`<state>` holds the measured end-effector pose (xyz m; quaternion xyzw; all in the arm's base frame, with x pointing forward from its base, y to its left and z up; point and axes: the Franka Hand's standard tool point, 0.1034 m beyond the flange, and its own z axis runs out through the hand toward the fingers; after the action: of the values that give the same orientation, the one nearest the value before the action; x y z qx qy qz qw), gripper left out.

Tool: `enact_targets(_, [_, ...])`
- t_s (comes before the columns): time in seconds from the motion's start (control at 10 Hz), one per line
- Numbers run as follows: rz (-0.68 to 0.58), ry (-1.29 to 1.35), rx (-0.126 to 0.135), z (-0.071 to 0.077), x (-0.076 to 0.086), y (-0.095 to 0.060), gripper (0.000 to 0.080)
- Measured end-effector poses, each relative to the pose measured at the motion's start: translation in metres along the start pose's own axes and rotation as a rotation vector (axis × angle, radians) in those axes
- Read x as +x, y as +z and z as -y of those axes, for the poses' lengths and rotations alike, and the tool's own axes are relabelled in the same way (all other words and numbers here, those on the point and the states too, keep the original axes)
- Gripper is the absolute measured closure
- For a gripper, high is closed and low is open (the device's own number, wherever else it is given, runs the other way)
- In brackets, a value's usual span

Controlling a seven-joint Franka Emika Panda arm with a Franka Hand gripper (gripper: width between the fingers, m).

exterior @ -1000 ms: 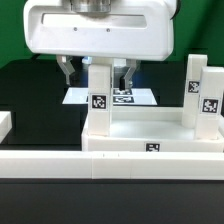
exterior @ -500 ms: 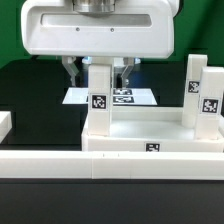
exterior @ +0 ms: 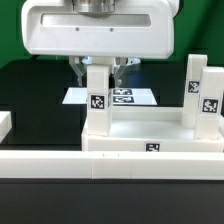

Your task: Assemble desk

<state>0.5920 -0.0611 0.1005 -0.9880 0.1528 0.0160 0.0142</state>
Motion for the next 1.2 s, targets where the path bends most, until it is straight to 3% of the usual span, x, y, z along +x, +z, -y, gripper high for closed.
enact_targets(0.2, [-0.007,0.234,0.010,0.0023,0.0012,-0.0008,0.0511])
enact_targets(0.7, [-0.043,0.813,0.082,0.0063,0.0016,0.0013,0.0511])
enact_targets(0.9, [-0.038,1.014,0.087,0.0068,0.0023,0.0013,0.0511])
enact_targets(1.0, [-0.040,1.137,0.104,0.0066,0.0037,0.0011,0.0511])
enact_targets(1.2, [-0.028,1.277,0.115,0.0057,0.0043,0.0010,0.0511])
